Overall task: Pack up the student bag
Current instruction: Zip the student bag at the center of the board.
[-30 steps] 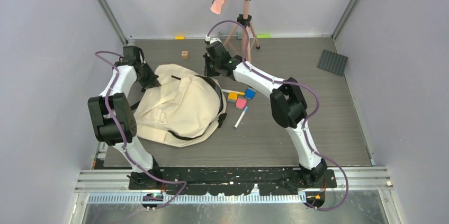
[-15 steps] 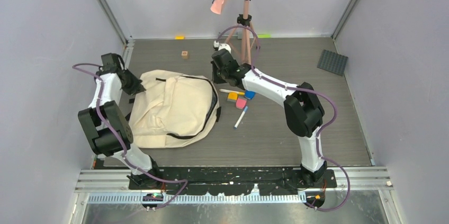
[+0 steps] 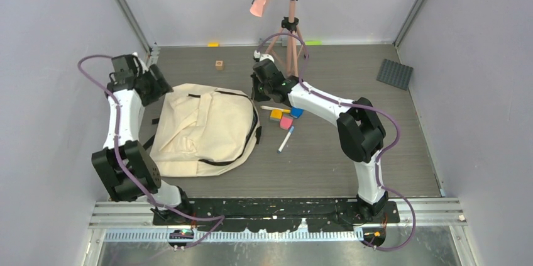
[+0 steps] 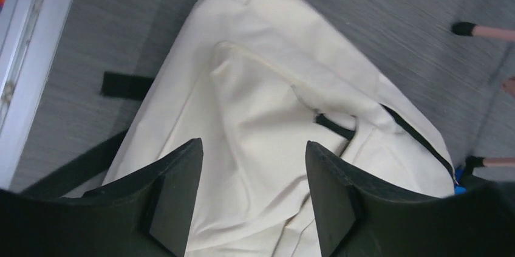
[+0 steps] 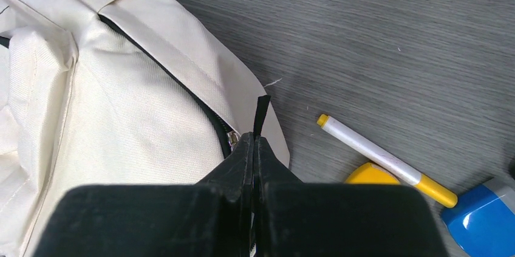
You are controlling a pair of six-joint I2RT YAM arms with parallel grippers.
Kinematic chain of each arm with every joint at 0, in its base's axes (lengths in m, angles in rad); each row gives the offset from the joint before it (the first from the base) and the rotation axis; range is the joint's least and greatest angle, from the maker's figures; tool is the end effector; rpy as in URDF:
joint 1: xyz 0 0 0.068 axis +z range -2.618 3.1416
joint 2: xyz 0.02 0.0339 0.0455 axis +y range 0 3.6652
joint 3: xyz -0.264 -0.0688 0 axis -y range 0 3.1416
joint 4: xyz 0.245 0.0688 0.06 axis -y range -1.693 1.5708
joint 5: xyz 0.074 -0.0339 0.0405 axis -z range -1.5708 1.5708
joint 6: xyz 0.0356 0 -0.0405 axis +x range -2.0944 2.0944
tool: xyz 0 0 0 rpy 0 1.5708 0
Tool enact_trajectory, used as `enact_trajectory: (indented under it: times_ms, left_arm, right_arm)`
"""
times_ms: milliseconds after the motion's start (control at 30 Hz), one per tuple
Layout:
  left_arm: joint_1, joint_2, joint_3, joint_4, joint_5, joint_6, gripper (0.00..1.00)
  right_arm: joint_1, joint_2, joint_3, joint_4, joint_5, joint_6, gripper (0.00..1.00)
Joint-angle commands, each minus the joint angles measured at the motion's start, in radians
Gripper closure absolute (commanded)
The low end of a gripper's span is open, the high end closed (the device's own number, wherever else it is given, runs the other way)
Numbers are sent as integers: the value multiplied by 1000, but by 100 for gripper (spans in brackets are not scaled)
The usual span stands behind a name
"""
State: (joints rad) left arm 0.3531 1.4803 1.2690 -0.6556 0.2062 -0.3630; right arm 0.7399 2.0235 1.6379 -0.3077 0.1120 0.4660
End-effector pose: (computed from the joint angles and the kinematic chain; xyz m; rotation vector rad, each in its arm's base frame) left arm 0.3016 0.1034 0.3007 -0.7643 2.3058 -0.2556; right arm 0.3492 0.3134 0.2445 -0.2552 2.2968 0.5081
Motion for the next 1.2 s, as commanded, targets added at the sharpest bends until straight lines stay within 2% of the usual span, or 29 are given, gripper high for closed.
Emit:
enact_trajectory:
  times_ms: [0,133,300,367,500,700,1167]
  left_arm:
    - [-151,1,125,35,91,239,34]
    - [-261,92,189,42,305,357,33]
    - [-343,228,254,38,459,513,33]
    - [-391,275,278,32,470,545,33]
    - [-420,360,320,26,487,588,33]
    - [-437,441,331,63,494,623,27]
    - [-483,489,303,84,446,660,23]
  right_arm:
    - [-4,-73,27,1,-20,-19,99]
    - [-5,-75,27,-3,-20,-18,99]
    - [-5,-67,46,-14,-19,-15,99]
    - [-5,-65,55,-26,-18,-15,99]
    - [-6,-65,61,-37,-15,-12,99]
    - [-7,-55,73,-62,-14,-4,99]
    - [-11,-19,113,-91,-23,10,99]
